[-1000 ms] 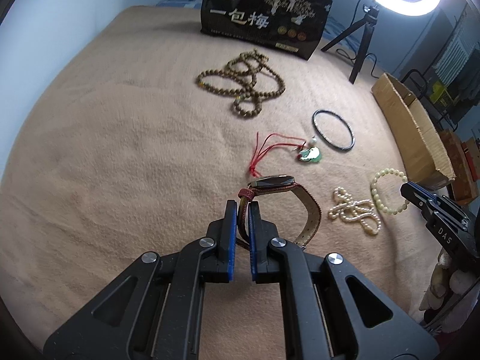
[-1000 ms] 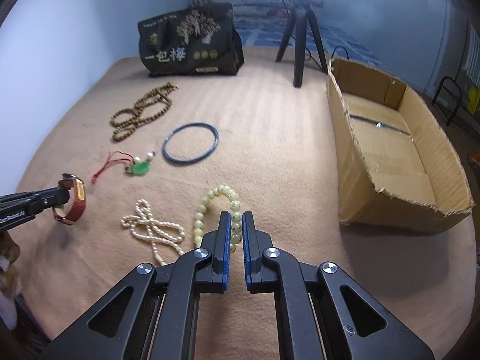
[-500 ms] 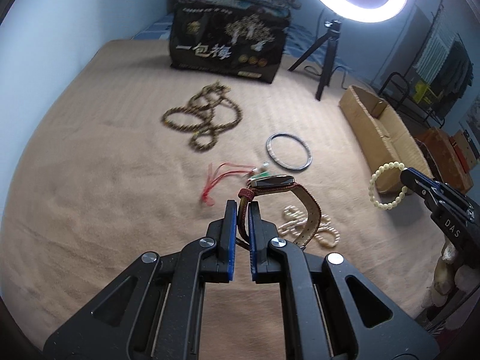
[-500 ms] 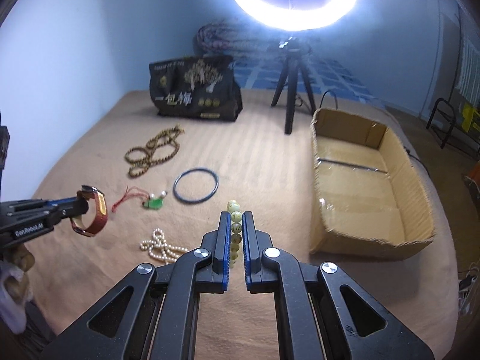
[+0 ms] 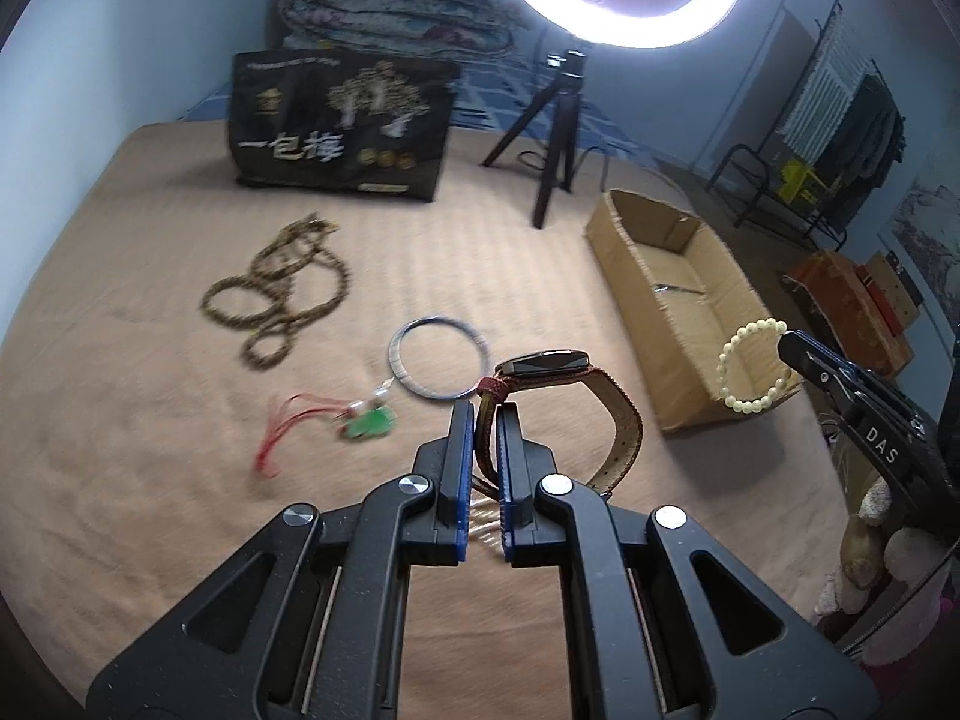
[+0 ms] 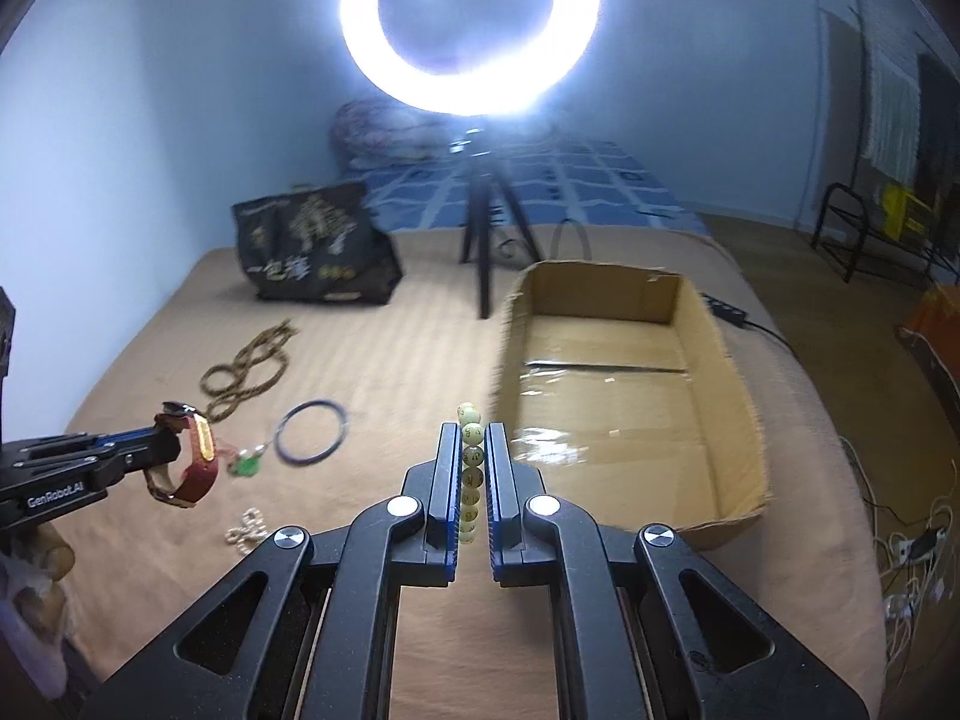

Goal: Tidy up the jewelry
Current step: 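Carry the watch in the left tool while the right tool carries the bracelet over the box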

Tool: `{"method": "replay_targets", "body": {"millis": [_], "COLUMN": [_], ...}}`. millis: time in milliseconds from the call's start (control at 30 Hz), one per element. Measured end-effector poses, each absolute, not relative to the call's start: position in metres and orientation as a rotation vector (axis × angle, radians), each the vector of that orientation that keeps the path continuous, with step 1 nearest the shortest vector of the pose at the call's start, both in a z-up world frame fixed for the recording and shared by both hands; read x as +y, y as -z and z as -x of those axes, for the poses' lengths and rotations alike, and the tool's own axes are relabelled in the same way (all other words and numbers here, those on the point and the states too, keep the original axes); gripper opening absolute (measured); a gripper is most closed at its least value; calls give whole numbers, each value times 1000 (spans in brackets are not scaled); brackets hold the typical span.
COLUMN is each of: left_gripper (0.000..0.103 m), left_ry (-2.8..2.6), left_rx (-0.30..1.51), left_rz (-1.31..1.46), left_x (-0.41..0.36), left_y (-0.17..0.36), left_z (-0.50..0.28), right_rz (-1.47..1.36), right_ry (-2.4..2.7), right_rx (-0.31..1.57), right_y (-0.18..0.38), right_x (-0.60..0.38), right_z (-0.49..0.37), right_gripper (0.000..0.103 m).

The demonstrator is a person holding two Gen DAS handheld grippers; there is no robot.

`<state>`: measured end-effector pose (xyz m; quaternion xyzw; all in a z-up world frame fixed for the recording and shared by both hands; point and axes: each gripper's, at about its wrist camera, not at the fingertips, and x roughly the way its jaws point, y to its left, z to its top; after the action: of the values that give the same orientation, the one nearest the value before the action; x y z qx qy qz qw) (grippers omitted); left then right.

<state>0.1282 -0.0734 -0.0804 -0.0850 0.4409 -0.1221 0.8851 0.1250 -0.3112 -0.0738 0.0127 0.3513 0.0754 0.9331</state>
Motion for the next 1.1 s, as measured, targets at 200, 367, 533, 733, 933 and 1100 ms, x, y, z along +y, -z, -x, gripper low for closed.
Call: {"method": "replay_targets", "body": {"millis": [200, 367, 533, 733, 933, 1100], "left_gripper": [5, 5, 5, 5, 5, 5], "left_ry": [300, 333, 371, 415, 442, 453], "left_rx": [906, 912, 909, 914, 942, 951], "left_rz": [146, 141, 120, 92, 80, 82], "left_x": [-112, -141, -172, -204, -225, -234], "left_y": [73, 72, 72, 77, 90, 94], "left_z": [-147, -166, -179, -189, -196, -198], "right_rz": [-54, -80, -91, -112, -140, -179], "right_ry": [-93, -61, -36, -30, -24, -29], "right_rx": [694, 696, 715, 722, 730, 741], "right_y": [67, 67, 74, 76, 79, 83], "right_x": [-347, -372, -390, -408, -419, -424], "right_z": [-133, -143, -155, -166, -177, -185], "right_gripper": [6, 6, 6, 6, 6, 6]}}
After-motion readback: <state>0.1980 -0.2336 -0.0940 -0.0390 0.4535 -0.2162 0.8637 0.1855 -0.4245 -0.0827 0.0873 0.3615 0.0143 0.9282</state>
